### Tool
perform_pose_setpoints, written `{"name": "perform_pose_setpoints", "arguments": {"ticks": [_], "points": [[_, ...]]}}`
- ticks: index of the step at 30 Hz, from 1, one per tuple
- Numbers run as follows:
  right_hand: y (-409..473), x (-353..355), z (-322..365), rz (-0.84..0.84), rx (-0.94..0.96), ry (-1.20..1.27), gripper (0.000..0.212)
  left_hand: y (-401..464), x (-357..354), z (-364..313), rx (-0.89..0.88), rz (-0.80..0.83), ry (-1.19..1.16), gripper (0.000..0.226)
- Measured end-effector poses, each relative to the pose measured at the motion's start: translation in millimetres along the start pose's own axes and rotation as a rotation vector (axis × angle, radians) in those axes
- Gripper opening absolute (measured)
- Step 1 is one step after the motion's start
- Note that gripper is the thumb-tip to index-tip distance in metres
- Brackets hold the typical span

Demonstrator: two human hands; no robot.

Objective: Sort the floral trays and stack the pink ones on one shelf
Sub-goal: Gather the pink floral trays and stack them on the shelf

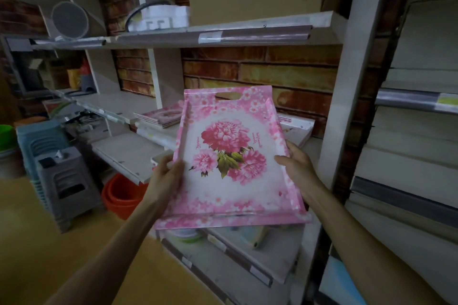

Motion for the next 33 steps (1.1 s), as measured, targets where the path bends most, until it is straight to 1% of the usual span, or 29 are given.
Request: {"name": "perform_pose_setpoints", "arguments": {"ticks": [5, 10, 17, 23, 27, 31, 33], "points": [[53.3, 4.6, -2.3, -0.072, 0.042, -0.015, 0.038, 72.9, -24.0, -8.6, -0.041, 0.046, 0.03, 0.038], [112.1, 13.4, 2.5, -0.174, 0.101, -0.032, 0.042, 149.3, -51.9, -24.9, -0.102, 0.083, 0.025, 0.034], [172.3, 27.0, 8.0, -0.318, 0.149, -0.072, 0.041, 233.9, -94.5, -46.8, -0.153, 0.205, -0.028, 0.027], [195.2, 41.4, -0.2, -0.404, 0.143, -0.129, 0.043, 290.7, -136.5, -44.5, -0.239, 0.278, 0.046, 0.027], [199.3, 50.3, -14.8, -0.495, 0.133, -0.207, 0.042, 314.4, -164.8, -36.9, -0.251, 0.345, 0.076, 0.027], [197.3, 53.5, -28.2, -0.548, 0.126, -0.295, 0.034, 330.8, -185.1, -26.7, -0.278, 0.394, 0.148, 0.026], [195.4, 55.0, -32.4, -0.573, 0.126, -0.322, 0.032, 338.2, -192.0, -21.6, -0.307, 0.423, 0.229, 0.032]]}}
Point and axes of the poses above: each hand's wrist, its own y-axis towards the middle knuckle, its own x-axis out of the back of the hand, z = x × y, the point moved 6 cm from there along y, towards the middle knuckle, and after that the axes turned 15 degrees about y, right-handed, at the moved point
